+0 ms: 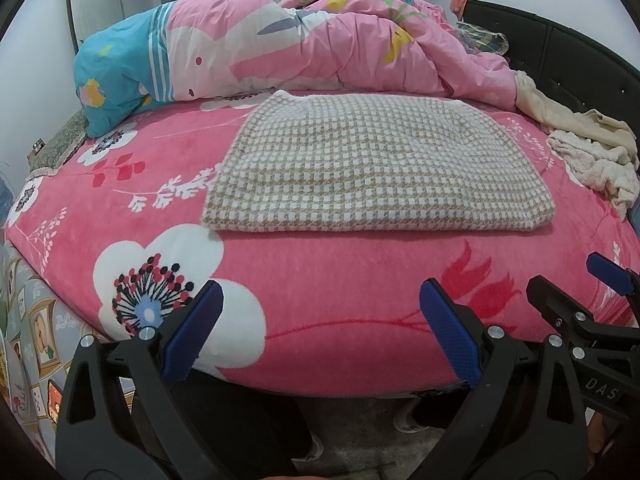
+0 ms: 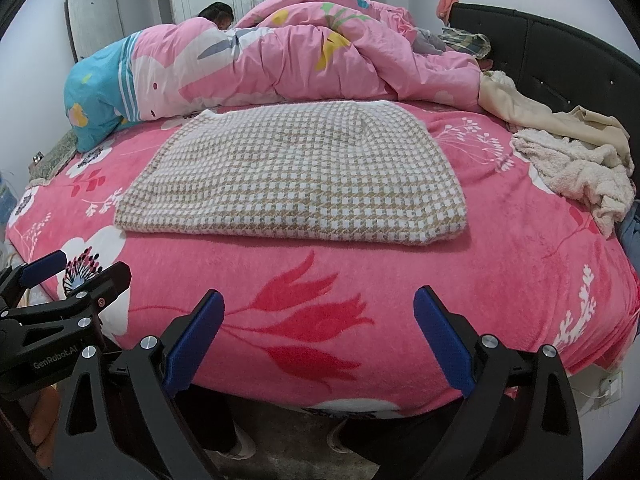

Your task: Fold large clothes

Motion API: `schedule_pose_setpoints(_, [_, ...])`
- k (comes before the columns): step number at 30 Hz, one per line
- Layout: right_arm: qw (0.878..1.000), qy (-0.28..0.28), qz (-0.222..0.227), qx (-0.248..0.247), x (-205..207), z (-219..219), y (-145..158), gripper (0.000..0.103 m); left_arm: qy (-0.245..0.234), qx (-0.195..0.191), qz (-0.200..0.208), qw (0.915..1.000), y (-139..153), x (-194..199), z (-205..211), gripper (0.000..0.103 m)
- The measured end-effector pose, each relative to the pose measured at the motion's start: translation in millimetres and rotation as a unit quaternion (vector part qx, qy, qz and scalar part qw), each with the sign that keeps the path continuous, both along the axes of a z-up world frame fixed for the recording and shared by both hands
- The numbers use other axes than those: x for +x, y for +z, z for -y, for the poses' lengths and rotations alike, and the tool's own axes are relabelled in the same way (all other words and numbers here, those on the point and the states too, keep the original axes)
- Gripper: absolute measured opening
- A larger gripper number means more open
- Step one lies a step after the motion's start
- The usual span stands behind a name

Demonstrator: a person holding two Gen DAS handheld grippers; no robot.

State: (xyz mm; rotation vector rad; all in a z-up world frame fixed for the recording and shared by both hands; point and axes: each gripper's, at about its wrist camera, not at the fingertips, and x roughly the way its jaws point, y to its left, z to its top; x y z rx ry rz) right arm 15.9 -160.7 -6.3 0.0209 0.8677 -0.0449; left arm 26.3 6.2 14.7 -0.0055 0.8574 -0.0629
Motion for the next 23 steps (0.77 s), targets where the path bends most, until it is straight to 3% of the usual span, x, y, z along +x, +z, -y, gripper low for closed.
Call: schedule_pose_setpoints(23, [1.0, -0.001, 0.0, 0.0, -0.3, -1.6, 0.5, 0.093, 0.0, 0.001, 0.001, 1.0, 0.7, 0.1, -0.8, 0.095])
